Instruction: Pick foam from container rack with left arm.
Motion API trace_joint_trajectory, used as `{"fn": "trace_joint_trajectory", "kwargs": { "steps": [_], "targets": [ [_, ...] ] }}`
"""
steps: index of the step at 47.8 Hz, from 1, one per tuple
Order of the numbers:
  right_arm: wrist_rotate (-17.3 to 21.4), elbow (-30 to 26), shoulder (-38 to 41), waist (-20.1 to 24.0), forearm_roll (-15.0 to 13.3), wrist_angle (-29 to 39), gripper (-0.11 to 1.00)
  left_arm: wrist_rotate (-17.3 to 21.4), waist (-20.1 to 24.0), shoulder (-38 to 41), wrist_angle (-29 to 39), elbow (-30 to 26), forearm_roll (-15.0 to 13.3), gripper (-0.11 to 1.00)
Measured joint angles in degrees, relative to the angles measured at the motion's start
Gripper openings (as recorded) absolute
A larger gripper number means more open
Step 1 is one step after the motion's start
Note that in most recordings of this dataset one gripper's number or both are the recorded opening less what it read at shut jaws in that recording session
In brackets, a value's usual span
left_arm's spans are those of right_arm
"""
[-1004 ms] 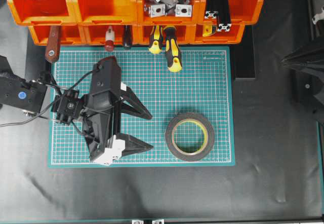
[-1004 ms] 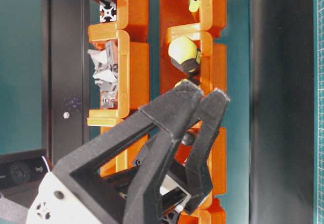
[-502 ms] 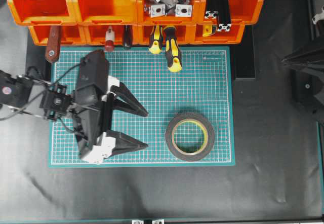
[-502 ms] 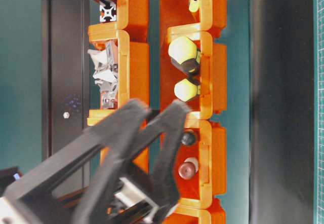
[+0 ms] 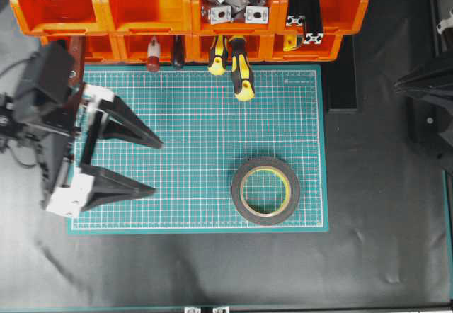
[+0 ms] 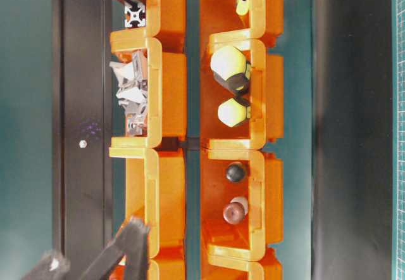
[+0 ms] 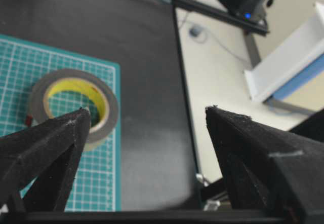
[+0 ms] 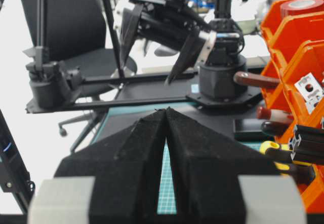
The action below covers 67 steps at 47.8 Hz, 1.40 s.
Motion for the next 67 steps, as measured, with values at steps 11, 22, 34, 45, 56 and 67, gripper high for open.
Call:
{"fn": "trace_joint_trajectory", "kwargs": {
  "steps": [11,22,34,45,56,67],
  "targets": [
    [0.09,0.0,0.0,-0.09,0.0,0.0,0.01,-0.09,0.0,-4.83,0.09,2.29,0.0,0.89],
    [0.0,0.0,0.0,0.0,0.0,0.0,0.01,0.0,0.0,-6.77,0.09,2.81,0.0,0.89],
    [0.0,0.0,0.0,0.0,0.0,-0.09,0.01,-0.09,0.09,-7.47,0.09,3.25,0.0,0.89],
    [0.0,0.0,0.0,0.0,0.0,0.0,0.01,-0.09,0.26,-7.82,0.09,3.34,0.0,0.89],
    [0.0,0.0,0.0,0.0,0.0,-0.09,0.01,-0.09,0.26,-7.73,0.09,3.43,0.0,0.89],
    [0.0,0.0,0.0,0.0,-0.09,-0.09,0.01,-0.26,0.35,-7.82,0.09,3.52,0.0,0.89]
  ]
}}
